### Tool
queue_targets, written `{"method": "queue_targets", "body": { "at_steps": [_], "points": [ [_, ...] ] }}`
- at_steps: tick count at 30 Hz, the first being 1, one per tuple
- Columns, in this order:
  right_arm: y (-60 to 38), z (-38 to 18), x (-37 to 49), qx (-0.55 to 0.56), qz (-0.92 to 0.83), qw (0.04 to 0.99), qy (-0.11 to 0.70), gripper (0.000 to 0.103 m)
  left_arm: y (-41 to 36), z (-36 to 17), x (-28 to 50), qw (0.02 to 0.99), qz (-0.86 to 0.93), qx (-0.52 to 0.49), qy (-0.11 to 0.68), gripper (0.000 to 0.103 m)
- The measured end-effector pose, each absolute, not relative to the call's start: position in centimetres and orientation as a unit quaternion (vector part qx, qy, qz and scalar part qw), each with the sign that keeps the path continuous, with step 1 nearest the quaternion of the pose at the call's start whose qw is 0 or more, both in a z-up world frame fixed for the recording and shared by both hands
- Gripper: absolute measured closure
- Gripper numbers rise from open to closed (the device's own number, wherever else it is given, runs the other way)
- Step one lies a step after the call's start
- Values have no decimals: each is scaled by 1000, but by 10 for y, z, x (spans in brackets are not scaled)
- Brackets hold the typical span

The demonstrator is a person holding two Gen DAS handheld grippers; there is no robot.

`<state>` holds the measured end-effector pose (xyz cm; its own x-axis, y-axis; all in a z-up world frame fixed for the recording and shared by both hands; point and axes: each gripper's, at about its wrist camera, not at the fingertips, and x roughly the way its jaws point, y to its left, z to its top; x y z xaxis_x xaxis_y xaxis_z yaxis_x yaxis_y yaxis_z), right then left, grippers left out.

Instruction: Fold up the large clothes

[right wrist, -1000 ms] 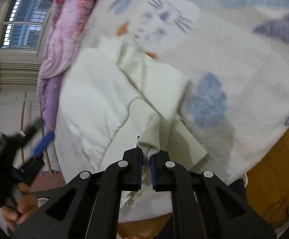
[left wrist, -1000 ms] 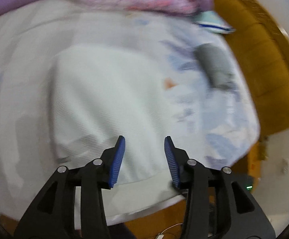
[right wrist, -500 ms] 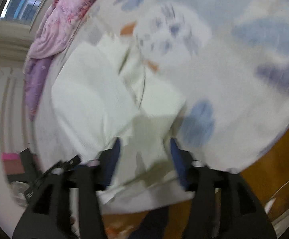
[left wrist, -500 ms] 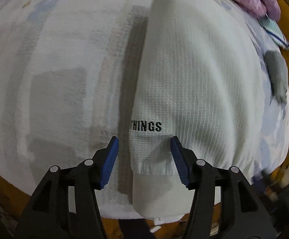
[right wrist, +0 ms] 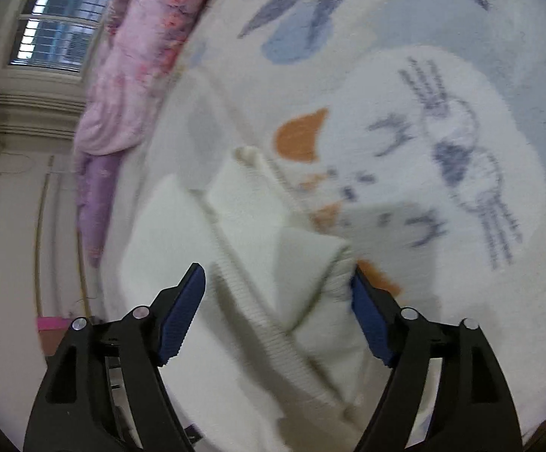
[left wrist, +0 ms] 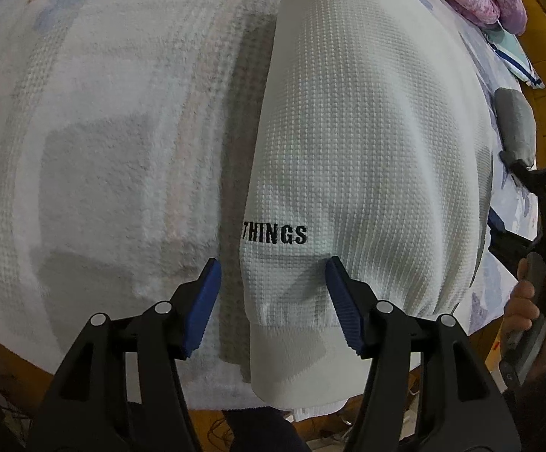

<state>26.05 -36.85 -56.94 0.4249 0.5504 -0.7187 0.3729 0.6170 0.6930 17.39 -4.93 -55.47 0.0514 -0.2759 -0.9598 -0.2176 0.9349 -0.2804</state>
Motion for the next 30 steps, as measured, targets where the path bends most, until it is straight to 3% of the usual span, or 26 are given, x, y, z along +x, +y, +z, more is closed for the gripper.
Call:
{"method": "queue_targets", "body": {
  "at_steps": [5, 7, 8, 9, 11, 19, 25, 28, 30],
  "points": [
    [-335, -546, 263, 337, 100, 762, 544, 29, -39, -559, 177, 700, -15, -184, 689, 39],
    [-327, -555, 269, 294, 83, 759, 575, 49, -39, -560, 176, 700, -14, -184, 690, 39],
    [-325, -559, 270, 285, 78, 755, 586, 78, -37, -560, 176, 701, -14, -180, 690, 39],
    [-327, -560, 269, 286, 76, 753, 588, 88, -36, -558, 175, 703, -15, -177, 688, 39],
    [-329, -550, 264, 279, 74, 763, 577, 93, -34, -552, 177, 709, -17, -177, 683, 39],
    [-354, -505, 224, 283, 47, 790, 542, 95, -15, -526, 189, 740, 1, -197, 643, 39],
    [-371, -560, 214, 277, -33, 758, 589, 96, -21, -525, 205, 748, 3, -167, 642, 39],
    [-382, -587, 215, 327, -46, 724, 606, 94, -28, -522, 214, 752, -3, -172, 637, 39],
    [-390, -581, 216, 360, -36, 714, 599, 87, -35, -517, 226, 759, -8, -171, 629, 39]
  ]
}}
